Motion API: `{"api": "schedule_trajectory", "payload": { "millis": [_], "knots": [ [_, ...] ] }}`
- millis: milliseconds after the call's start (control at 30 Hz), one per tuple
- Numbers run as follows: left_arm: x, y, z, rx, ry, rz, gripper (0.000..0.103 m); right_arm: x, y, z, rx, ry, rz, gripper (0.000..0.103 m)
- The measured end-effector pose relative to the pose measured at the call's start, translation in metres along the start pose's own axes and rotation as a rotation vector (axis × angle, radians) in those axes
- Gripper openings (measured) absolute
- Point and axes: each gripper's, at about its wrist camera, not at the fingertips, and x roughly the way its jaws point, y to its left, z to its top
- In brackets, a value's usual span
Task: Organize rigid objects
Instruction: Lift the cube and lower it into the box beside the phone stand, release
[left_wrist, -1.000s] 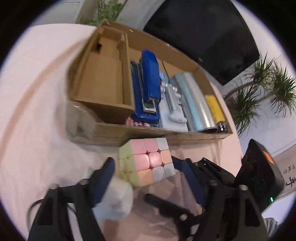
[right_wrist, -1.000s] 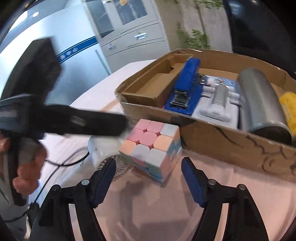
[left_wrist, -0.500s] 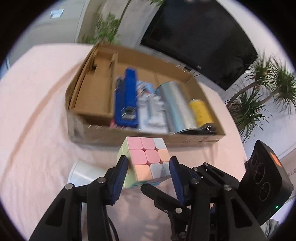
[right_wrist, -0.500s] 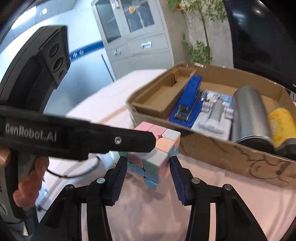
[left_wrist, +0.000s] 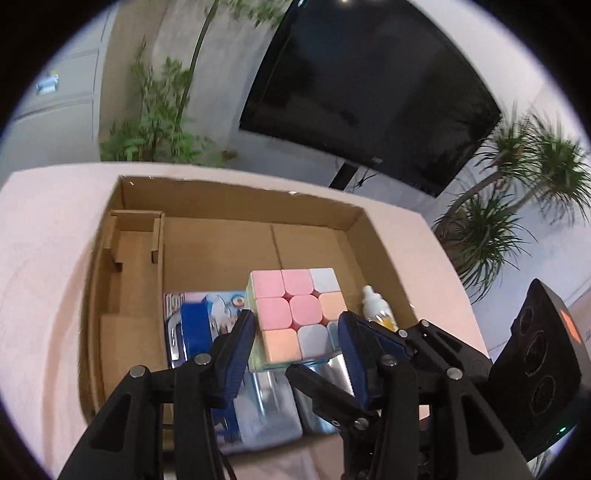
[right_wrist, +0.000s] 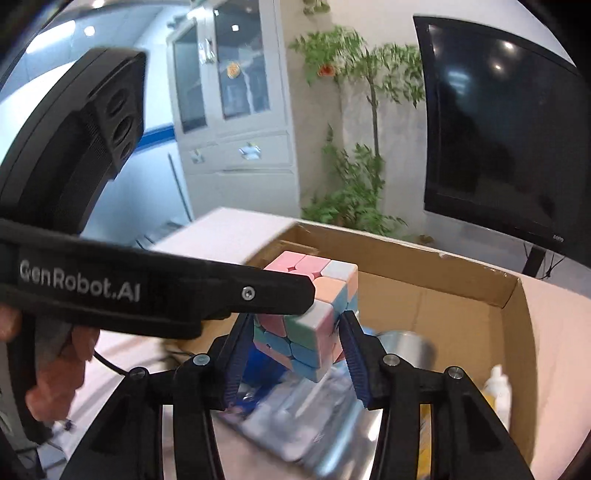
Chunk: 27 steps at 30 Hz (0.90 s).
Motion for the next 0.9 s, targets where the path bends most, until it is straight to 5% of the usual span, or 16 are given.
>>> {"api": "schedule_trajectory", "payload": {
  "millis": [300, 633, 733, 800, 833, 867, 900],
  "knots": [
    [0.068, 0.036, 0.008, -0.087, 0.146, 0.041, 0.044, 0.080, -0.052, 0.015, 0.045, 0.172, 0.061, 0.045],
    [0.071, 0.033, 0.004, -0.050, 0.213, 0.047, 0.044, 0.097, -0.049, 0.000, 0.100, 0.269, 0.064, 0.045],
    [0.046, 0.026, -0.004, -0.007, 0.144, 0.043, 0.044, 0.086, -0.044, -0.003, 0.109, 0.277, 0.046, 0.045],
    [0.015, 0.016, -0.015, 0.047, 0.046, 0.130, 0.046, 0.065, -0.044, -0.007, 0.134, 0.246, 0.019, 0.058],
    [-0.013, 0.006, -0.028, 0.097, -0.036, 0.175, 0.048, 0.050, -0.044, -0.010, 0.146, 0.213, -0.001, 0.086],
    [-0.034, -0.001, -0.038, 0.137, -0.093, 0.196, 0.059, 0.038, -0.043, -0.014, 0.151, 0.180, -0.023, 0.102],
    [-0.055, -0.008, -0.049, 0.178, -0.154, 0.229, 0.071, 0.022, -0.039, -0.020, 0.150, 0.135, -0.058, 0.103]
  ]
}}
